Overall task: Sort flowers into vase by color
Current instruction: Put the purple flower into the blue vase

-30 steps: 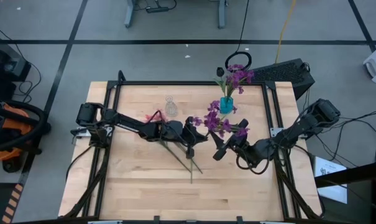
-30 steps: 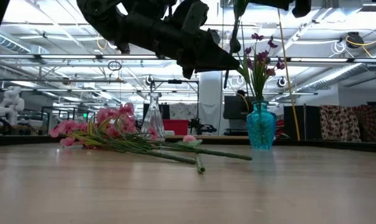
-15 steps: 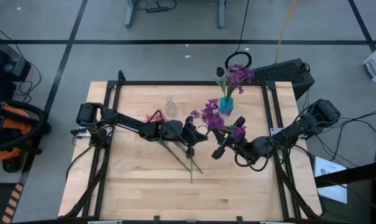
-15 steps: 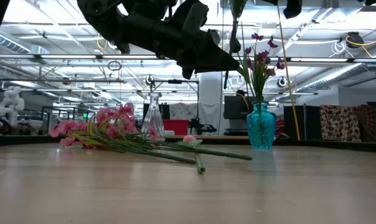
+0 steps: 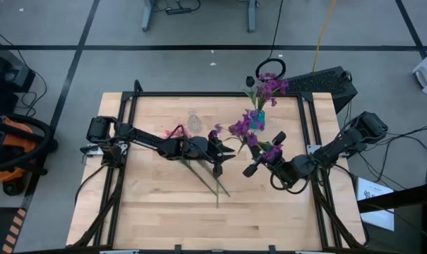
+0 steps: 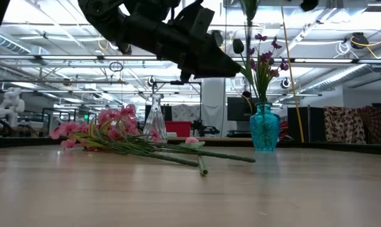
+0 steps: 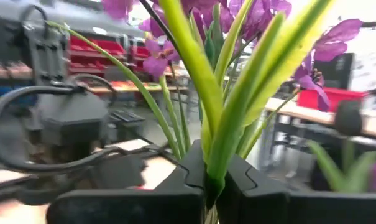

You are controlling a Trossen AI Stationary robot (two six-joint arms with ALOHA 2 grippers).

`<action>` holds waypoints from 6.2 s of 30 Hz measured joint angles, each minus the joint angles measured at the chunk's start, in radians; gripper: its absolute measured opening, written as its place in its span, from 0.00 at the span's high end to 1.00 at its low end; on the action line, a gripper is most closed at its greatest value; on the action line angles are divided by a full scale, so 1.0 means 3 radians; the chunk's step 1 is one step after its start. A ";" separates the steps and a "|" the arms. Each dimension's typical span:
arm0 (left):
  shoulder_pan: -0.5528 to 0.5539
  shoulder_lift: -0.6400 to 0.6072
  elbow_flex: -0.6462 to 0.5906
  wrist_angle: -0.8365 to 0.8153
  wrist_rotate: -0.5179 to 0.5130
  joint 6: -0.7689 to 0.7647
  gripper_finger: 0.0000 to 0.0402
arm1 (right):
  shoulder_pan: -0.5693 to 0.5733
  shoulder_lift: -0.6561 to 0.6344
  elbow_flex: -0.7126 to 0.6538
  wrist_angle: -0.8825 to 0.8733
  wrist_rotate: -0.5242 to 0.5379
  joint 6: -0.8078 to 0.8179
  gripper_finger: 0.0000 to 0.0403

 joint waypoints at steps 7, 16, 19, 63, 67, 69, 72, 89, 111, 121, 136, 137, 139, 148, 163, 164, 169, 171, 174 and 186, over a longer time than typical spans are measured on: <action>0.0009 0.0000 0.0000 -0.0269 0.0002 0.0033 0.56 | 0.0173 -0.0290 -0.0001 0.0010 0.0372 -0.0874 1.00; 0.0006 0.0000 0.0000 -0.0323 0.0039 0.0106 0.52 | 0.0034 -0.1079 -0.0179 0.0003 -0.0148 -0.2071 1.00; 0.0006 0.0000 0.0000 -0.0335 0.0039 0.0105 0.52 | 0.0009 -0.1514 -0.0179 -0.0095 -0.0515 -0.2339 1.00; 0.0009 0.0000 0.0003 -0.0160 0.0039 0.0109 0.52 | -0.1698 -0.1953 -0.1414 -0.0260 -0.2107 -0.0795 1.00; 0.0009 0.0000 0.0003 -0.0159 0.0039 0.0129 0.52 | -0.1848 -0.1897 -0.1414 -0.0292 -0.2106 -0.0657 1.00; 0.0009 0.0000 0.0003 -0.0158 0.0039 0.0129 0.52 | -0.1888 -0.1874 -0.1414 -0.0341 -0.2104 -0.0584 1.00; 0.0015 0.0000 0.0003 -0.0157 0.0039 0.0137 0.52 | -0.1919 -0.1817 -0.1414 -0.0357 -0.2106 -0.0538 1.00; 0.0056 0.0000 0.0003 -0.0184 0.0039 0.0129 0.52 | -0.2097 -0.1482 -0.1414 -0.0421 -0.2105 -0.0193 1.00; 0.0056 0.0000 0.0003 -0.0200 0.0039 0.0110 0.52 | -0.2151 -0.1419 -0.1414 -0.0517 -0.2087 0.0043 1.00; 0.0056 0.0000 0.0003 -0.0199 0.0039 0.0110 0.52 | -0.2217 -0.1251 -0.1414 -0.0528 -0.2088 0.0179 1.00; 0.0056 0.0000 0.0001 -0.0199 0.0039 0.0110 0.52 | -0.2308 -0.1033 -0.1414 -0.0527 -0.2088 0.0372 1.00; 0.0056 0.0000 0.0001 -0.0199 0.0039 0.0111 0.52 | -0.2312 -0.1017 -0.1414 -0.0525 -0.2088 0.0385 1.00; 0.0056 0.0000 0.0000 -0.0199 0.0039 0.0111 0.52 | -0.2323 -0.0985 -0.1414 -0.0528 -0.2088 0.0390 1.00; 0.0056 0.0000 0.0000 -0.0210 0.0039 0.0111 0.52 | -0.2328 -0.0892 -0.1414 -0.0529 -0.2088 0.0450 1.00; 0.0056 0.0000 0.0000 -0.0212 0.0039 0.0111 0.52 | -0.2330 -0.0740 -0.1406 -0.0562 -0.2043 0.0563 0.99; 0.0056 0.0000 0.0000 -0.0213 0.0039 0.0111 0.52 | -0.2330 -0.0734 -0.1405 -0.0562 -0.2009 0.0568 0.99; 0.0056 0.0000 0.0000 -0.0213 0.0039 0.0111 0.52 | -0.2367 -0.0727 -0.1406 -0.0635 -0.1915 0.0672 0.93; 0.0056 0.0000 0.0000 -0.0215 0.0039 0.0111 0.52 | -0.2389 -0.0721 -0.1413 -0.0673 -0.1905 0.0692 0.90; 0.0056 0.0000 0.0000 -0.0220 0.0039 0.0111 0.52 | -0.2392 -0.0722 -0.1414 -0.0667 -0.1905 0.0700 0.85; 0.0055 0.0000 0.0000 -0.0232 0.0039 0.0111 0.52 | -0.2391 -0.0904 -0.1414 -0.0601 -0.1910 0.0671 0.66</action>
